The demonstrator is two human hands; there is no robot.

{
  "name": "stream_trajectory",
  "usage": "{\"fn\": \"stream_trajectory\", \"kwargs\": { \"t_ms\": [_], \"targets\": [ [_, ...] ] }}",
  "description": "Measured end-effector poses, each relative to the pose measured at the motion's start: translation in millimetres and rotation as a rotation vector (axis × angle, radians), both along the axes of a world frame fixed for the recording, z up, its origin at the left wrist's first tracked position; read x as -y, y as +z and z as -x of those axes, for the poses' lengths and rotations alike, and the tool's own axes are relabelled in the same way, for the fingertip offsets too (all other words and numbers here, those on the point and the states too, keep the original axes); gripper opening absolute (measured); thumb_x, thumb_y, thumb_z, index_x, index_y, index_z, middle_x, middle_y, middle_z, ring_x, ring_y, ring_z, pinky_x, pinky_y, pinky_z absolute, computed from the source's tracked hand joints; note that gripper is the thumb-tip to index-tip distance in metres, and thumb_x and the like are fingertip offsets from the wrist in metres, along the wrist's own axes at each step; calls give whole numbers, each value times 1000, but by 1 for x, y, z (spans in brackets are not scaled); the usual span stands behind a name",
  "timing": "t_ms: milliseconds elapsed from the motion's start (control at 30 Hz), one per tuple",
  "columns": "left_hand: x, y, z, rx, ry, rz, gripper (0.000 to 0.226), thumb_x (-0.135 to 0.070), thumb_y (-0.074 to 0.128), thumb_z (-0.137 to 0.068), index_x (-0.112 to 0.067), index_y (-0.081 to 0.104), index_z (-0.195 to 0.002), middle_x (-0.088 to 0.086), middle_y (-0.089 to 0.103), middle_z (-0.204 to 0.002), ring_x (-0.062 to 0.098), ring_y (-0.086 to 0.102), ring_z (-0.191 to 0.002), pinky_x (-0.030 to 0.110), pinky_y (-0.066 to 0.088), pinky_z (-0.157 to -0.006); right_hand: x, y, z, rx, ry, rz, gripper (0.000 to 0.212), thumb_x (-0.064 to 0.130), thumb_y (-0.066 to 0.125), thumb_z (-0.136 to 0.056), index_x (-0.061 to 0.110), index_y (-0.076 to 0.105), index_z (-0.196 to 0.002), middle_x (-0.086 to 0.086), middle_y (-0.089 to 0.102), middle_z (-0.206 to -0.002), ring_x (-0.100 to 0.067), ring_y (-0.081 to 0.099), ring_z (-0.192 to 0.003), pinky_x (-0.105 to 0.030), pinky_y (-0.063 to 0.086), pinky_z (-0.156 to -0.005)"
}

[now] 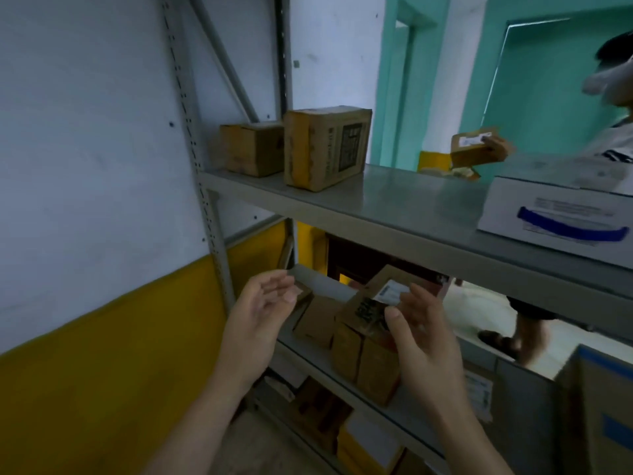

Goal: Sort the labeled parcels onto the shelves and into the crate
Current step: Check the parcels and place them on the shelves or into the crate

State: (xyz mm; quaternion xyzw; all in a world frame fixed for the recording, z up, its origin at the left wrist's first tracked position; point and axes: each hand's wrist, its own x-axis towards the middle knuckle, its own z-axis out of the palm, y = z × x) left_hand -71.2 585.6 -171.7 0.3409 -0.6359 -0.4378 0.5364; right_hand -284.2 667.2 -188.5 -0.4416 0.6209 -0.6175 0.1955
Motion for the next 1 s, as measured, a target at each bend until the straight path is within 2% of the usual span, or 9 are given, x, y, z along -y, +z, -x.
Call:
{"fn": "stream_trajectory", "kwargs": {
  "t_ms": [167, 267, 333, 500, 600, 733, 800, 900, 1000],
  "targets": [
    [74, -18, -32, 30, 56, -56, 34, -38, 67, -88, -25, 63, -120, -12, 68, -118, 4, 62, -114, 24, 47, -97, 73, -13, -28, -33, 32, -36, 50, 47, 63, -90, 37, 49, -137, 15, 60, -128, 0, 56, -118, -23, 49, -95],
    [120, -35, -50, 82, 60, -88, 32, -39, 66, -89, -25, 65, -118, -14, 68, -116, 0, 61, -112, 24, 46, -96, 116, -24, -45, -20, 16, -67, 65, 58, 60, -83, 33, 49, -142, 15, 59, -132, -1, 55, -122, -29, 49, -103],
    [154, -46, -61, 111, 55, -111, 28, -36, 64, -90, -26, 66, -116, -17, 68, -115, -2, 61, -111, 21, 46, -94, 144, -32, -58, -17, -5, -96, 61, 55, 61, -85, 36, 47, -142, 18, 57, -132, 0, 53, -123, -33, 47, -105],
    [246, -70, -91, 196, -43, -145, 24, -28, 65, -94, -27, 64, -118, -21, 67, -111, -7, 60, -107, 8, 46, -86, 213, -57, -99, -31, -126, -144, 56, 42, 63, -92, 23, 49, -144, 9, 57, -133, -4, 53, -122, -10, 40, -90],
    [291, -83, -104, 240, -106, -170, 26, -31, 65, -93, -29, 63, -119, -20, 66, -112, -10, 59, -105, 2, 43, -80, 247, -73, -119, -11, -194, -184, 55, 43, 64, -93, 27, 48, -143, 10, 57, -132, -6, 54, -123, -21, 46, -96],
    [339, -101, -107, 302, -166, -249, 32, -37, 64, -93, -30, 60, -124, -19, 62, -118, -14, 56, -104, 8, 43, -82, 282, -101, -135, 15, -251, -258, 57, 48, 63, -92, 30, 46, -144, 12, 54, -134, -8, 54, -123, -37, 50, -103],
    [362, -112, -106, 347, -183, -285, 38, -43, 64, -91, -31, 58, -126, -21, 60, -121, -12, 55, -108, 13, 42, -85, 302, -114, -139, 25, -267, -300, 53, 45, 63, -95, 35, 45, -143, 17, 51, -131, -8, 53, -122, -37, 50, -103],
    [392, -128, -101, 414, -196, -325, 52, -55, 61, -85, -31, 56, -131, -19, 58, -124, -3, 54, -114, 20, 42, -90, 329, -129, -141, 44, -260, -319, 37, 40, 64, -95, 53, 43, -122, 28, 50, -117, 2, 55, -108, -27, 49, -93],
    [415, -142, -97, 472, -193, -364, 57, -55, 60, -88, -30, 51, -137, -20, 54, -126, 3, 52, -118, 19, 40, -88, 356, -147, -139, 30, -244, -366, 33, 37, 65, -95, 51, 42, -115, 28, 50, -112, 3, 57, -101, -26, 49, -87]
  ]
}}
